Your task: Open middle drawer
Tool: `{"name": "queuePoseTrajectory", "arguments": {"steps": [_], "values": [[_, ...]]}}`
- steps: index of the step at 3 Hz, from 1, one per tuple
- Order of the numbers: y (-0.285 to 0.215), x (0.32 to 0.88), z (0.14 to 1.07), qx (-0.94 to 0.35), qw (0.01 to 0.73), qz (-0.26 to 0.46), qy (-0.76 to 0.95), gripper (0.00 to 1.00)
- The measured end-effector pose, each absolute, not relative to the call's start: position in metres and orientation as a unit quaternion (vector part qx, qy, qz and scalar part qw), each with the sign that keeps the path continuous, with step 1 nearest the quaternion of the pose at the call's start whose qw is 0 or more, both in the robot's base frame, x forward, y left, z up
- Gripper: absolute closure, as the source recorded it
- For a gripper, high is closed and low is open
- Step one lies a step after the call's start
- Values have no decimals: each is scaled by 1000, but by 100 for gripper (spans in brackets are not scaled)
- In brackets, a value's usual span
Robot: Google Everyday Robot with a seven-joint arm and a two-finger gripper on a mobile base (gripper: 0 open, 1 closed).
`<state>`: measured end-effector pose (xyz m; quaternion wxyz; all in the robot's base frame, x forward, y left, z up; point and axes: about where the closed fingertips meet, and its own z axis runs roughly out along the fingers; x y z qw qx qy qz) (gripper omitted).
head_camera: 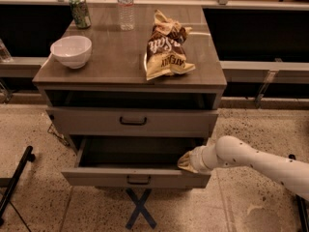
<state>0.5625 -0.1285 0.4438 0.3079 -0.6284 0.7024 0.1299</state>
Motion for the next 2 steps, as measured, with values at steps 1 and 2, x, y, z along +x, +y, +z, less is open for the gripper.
{"name": "queuePoseTrajectory", "arguments": {"steps": [1, 2], "values": [[-145, 539, 445, -615, 302, 145, 714, 100], [-154, 523, 444, -608, 294, 156, 721, 100]]}}
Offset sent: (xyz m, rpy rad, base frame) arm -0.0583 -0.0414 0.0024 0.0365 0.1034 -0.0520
